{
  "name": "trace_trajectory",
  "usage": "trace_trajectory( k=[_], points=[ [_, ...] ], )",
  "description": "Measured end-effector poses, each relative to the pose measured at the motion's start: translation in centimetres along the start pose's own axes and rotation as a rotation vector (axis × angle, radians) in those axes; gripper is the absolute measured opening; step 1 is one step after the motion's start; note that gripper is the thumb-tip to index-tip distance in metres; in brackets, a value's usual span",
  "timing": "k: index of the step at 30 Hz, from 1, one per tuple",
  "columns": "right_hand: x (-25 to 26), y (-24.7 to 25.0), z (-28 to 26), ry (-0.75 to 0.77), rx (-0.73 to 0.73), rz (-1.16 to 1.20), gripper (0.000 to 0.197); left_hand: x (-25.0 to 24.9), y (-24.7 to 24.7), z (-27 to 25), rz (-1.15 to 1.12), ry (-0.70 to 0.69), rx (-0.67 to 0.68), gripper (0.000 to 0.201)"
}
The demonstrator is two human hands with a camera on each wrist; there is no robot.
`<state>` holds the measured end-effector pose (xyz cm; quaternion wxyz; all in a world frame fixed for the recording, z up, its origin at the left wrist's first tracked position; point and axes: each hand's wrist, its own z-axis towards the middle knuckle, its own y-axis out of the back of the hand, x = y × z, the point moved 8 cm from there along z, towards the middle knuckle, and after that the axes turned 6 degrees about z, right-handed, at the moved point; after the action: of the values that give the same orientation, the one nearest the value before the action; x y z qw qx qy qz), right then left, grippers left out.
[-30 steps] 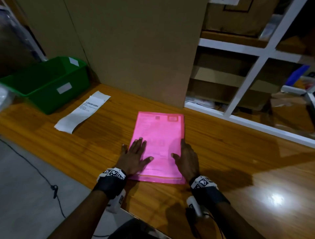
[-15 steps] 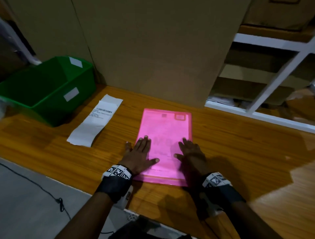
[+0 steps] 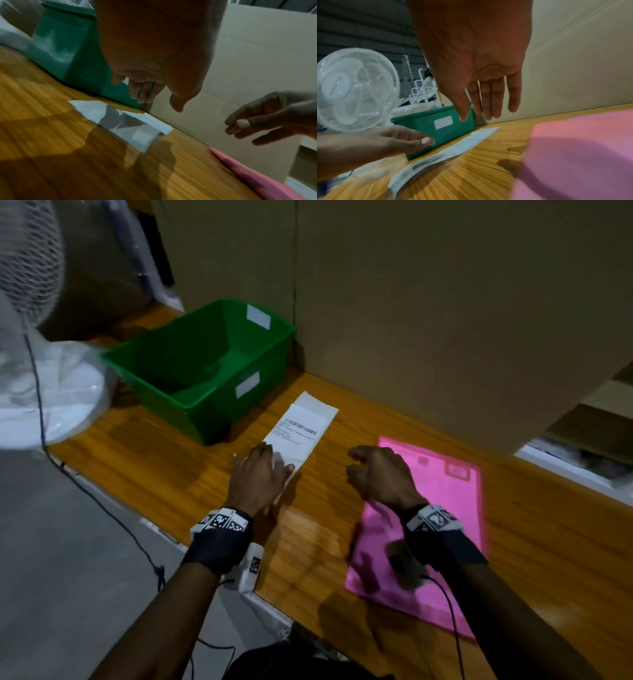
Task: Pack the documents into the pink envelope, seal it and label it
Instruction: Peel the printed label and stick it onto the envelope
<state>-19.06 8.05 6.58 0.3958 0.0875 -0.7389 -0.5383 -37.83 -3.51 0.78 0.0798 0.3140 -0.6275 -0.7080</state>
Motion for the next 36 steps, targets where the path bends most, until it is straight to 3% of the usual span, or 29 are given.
trace_trajectory(
  k=[6, 13, 18, 21, 28, 36],
  points=[
    [3.9, -4.4, 5.7, 0.082, 0.076, 0.051, 0.028, 2.4, -2.1, 1.4, 0.267, 0.072, 0.175, 0.079],
    [4.4, -8.6, 8.8, 0.145, 0.188, -0.087, 0.044, 2.3, -2.9, 1.4, 0.258, 0.108, 0.289, 0.083],
    [4.4, -8.8, 9.4, 0.223, 0.152, -0.116, 0.014, 2.4, -3.4, 1.1, 0.275, 0.128, 0.324, 0.086],
    [4.3, -8.8, 9.7, 0.216, 0.154, -0.077, 0.016, 2.4, -3.5, 1.0, 0.285, 0.134, 0.316, 0.086],
    [3.9, -5.3, 11.9, 0.158, 0.004, -0.036, 0.014, 1.9, -3.0, 1.2, 0.356, 0.145, 0.340, 0.086],
    [1.0, 3.8, 15.3, 0.061, -0.232, 0.055, 0.016, 1.3, -2.6, 1.2, 0.446, 0.134, 0.358, 0.084]
  ],
)
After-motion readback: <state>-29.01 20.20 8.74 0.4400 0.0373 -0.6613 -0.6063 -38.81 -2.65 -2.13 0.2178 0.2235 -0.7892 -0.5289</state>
